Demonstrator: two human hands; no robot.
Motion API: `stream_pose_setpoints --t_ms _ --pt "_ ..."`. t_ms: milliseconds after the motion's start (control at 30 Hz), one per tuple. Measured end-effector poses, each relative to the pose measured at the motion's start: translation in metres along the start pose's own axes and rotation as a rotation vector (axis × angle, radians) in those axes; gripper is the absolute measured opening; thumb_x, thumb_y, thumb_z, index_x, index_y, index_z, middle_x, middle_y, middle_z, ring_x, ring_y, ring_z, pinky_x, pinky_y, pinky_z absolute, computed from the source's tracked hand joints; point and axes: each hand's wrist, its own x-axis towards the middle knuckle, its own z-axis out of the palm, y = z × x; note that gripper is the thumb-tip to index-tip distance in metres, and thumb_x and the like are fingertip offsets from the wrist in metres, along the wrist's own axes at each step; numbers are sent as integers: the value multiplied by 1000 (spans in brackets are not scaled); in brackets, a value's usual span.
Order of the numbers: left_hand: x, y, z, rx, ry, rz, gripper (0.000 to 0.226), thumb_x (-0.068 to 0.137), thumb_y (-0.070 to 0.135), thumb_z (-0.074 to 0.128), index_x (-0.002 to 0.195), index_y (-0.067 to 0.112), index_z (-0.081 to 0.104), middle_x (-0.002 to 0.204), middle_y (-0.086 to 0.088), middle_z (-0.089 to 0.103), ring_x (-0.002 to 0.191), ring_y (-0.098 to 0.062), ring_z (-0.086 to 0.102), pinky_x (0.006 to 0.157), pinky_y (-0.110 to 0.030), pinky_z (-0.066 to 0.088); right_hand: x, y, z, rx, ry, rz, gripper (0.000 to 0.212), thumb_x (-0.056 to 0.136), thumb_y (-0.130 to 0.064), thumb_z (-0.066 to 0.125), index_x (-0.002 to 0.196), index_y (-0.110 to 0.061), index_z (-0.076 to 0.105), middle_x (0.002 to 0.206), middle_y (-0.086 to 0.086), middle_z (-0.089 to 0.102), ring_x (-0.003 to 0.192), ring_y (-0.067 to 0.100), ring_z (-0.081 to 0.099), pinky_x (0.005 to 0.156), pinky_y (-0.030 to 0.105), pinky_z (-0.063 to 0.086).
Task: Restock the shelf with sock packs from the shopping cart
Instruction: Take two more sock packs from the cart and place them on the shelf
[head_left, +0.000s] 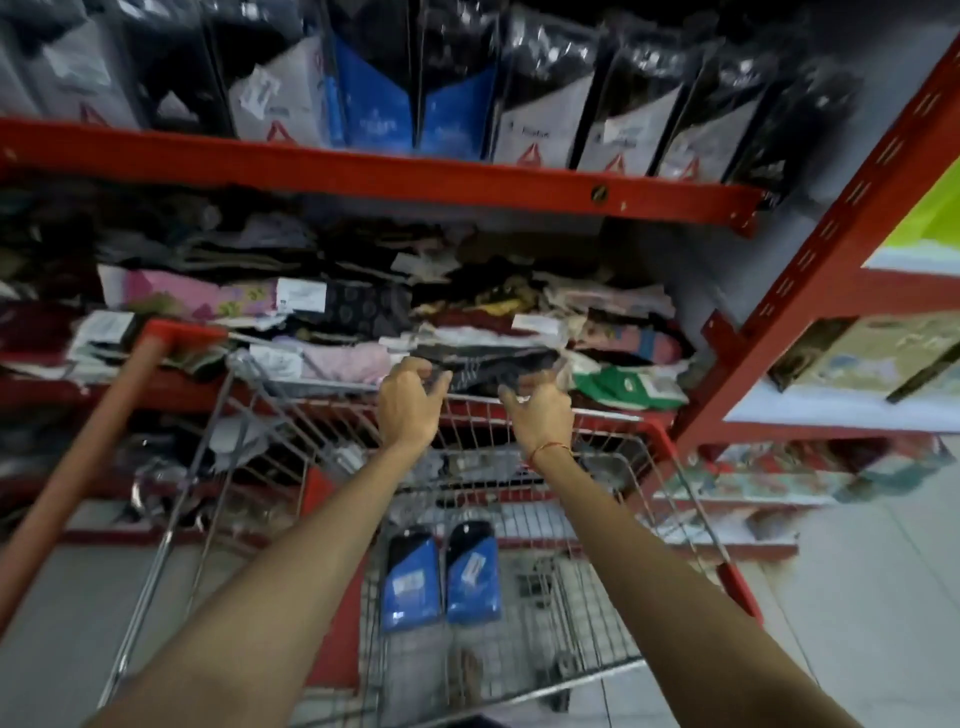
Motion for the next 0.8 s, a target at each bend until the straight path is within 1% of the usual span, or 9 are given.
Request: stream_pose_setpoints --t_ms 167,267,367,400,500,600,667,700,800 --pt "-31 -70 27 103 -197 -239 38 92 32 61 111 -2 62 109 -20 69 102 -33 64 85 -38 49 -24 53 51 -135 -243 222 36 90 -31 65 109 0 64 108 19 69 102 34 65 84 37 53" --pt "-41 -102 44 223 -354 -335 38 94 33 58 111 0 66 106 -22 69 98 -34 66 78 -38 51 -31 80 74 -209 -357 301 34 90 -31 64 107 -1 65 105 16 70 97 29 67 79 33 53" --pt "-46 -131 64 301 -466 -400 36 95 35 56 76 7 64 78 -17 65 81 -29 66 57 -31 44 -31 104 97 -261 -412 383 34 90 -31 64 103 1 65 98 15 70 79 25 65 67 30 54" --pt "-47 -139 73 318 -489 -435 38 94 37 57 75 5 63 79 -17 66 83 -30 67 58 -31 43 -29 113 105 -282 -427 402 35 92 -32 62 103 1 64 94 15 69 70 22 61 60 27 52" --pt "-47 -157 93 310 -544 -493 40 92 35 60 114 2 66 105 -21 71 97 -34 67 64 -29 39 -23 129 128 -279 -485 475 33 95 -30 54 102 1 63 91 17 66 68 22 61 65 32 57" --pt "-48 -177 112 255 -533 -587 50 88 33 67 129 7 58 116 -19 69 100 -33 67 61 -26 39 -26 149 147 -151 -574 712 19 98 -21 50 87 -7 56 69 6 53 43 9 54 46 19 51" --pt "-47 -193 126 266 -556 -686 50 84 41 69 117 4 66 114 -18 70 99 -33 68 69 -31 50 -24 158 160 -129 -711 830 20 98 -21 50 104 -3 56 83 6 55 58 10 52 53 15 48" --pt "-48 -200 133 266 -575 -720 50 82 44 70 112 4 68 110 -18 71 97 -32 68 75 -35 54 -22 161 168 -156 -730 827 37 96 -25 54 122 1 50 98 10 56 73 16 57 64 18 50" --pt "-50 -215 151 262 -576 -772 51 78 43 74 113 6 68 110 -17 71 100 -31 67 79 -34 52 -13 164 190 -378 -633 590 83 84 -37 71 144 -1 26 142 18 38 125 34 46 102 40 47"
